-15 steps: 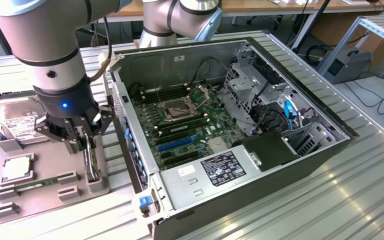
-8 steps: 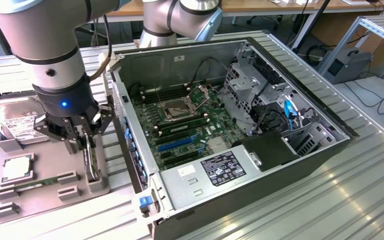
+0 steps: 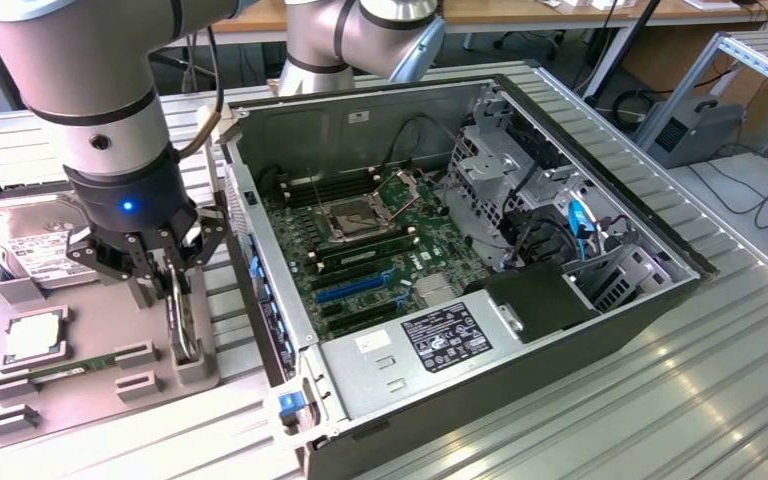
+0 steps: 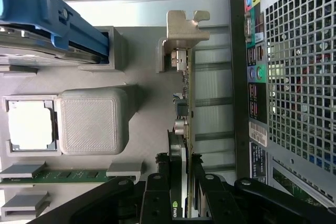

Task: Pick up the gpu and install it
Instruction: 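Pick up the gpu and move the gpu toward the slot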

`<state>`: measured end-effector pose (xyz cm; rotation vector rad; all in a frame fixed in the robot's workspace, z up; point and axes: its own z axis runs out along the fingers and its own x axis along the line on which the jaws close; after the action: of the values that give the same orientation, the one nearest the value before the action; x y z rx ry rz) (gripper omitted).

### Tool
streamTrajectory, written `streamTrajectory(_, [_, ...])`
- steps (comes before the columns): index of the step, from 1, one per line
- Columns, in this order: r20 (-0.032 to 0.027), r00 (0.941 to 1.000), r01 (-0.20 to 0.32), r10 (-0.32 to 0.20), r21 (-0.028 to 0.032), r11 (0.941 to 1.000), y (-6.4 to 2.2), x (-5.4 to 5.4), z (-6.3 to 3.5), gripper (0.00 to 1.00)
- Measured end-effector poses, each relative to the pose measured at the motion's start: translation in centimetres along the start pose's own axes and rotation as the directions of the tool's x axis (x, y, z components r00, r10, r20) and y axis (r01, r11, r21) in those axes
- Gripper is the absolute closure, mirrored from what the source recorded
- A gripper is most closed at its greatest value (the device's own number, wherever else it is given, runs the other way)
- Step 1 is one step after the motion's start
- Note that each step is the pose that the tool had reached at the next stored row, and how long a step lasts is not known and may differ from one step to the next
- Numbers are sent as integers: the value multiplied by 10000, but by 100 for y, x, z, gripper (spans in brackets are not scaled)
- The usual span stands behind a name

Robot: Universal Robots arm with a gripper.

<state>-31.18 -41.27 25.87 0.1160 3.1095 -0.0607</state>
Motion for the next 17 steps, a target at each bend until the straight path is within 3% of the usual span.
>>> streamTrajectory(17, [0, 10000, 0, 0, 0, 10000, -2, -2, -49, 73])
